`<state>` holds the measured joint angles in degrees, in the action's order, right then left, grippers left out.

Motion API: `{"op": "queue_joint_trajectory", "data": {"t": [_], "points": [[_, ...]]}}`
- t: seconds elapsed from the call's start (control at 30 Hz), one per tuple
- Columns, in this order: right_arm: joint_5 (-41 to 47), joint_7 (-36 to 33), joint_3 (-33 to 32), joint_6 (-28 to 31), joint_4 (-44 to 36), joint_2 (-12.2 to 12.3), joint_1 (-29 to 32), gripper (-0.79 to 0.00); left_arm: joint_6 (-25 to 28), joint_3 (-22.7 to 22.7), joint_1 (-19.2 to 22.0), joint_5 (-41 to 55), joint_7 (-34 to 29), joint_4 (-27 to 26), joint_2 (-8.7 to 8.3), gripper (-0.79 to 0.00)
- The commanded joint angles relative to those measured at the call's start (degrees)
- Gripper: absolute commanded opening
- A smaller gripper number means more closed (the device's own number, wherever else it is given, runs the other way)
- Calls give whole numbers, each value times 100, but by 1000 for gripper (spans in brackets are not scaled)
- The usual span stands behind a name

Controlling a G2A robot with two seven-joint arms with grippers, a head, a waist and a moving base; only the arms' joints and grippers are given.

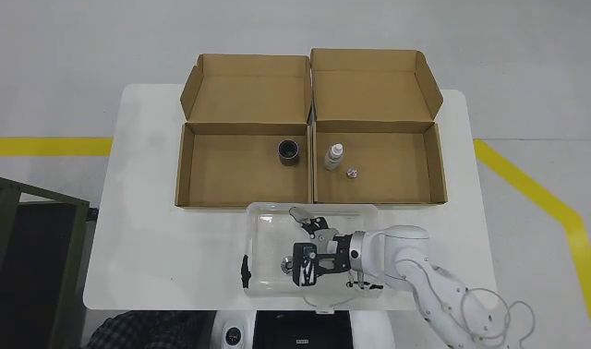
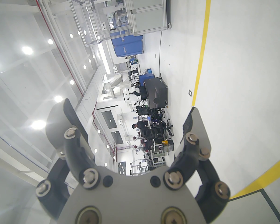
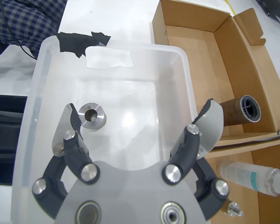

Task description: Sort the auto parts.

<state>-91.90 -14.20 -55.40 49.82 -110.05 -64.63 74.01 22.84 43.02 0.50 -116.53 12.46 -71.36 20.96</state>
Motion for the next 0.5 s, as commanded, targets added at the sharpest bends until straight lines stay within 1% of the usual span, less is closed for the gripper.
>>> {"op": "queue_joint_trajectory", "data": {"t": [0.0, 0.33, 0.47], "points": [[-45, -6, 36, 55, -20, 6, -5, 0, 0, 0, 0, 0, 0, 0, 0, 0], [-213, -3, 240, 187, 85, 19, -60, 0, 0, 0, 0, 0, 0, 0, 0, 0], [-256, 14, 312, 284, 113, 26, -95, -40, 0, 0, 0, 0, 0, 0, 0, 0]]}}
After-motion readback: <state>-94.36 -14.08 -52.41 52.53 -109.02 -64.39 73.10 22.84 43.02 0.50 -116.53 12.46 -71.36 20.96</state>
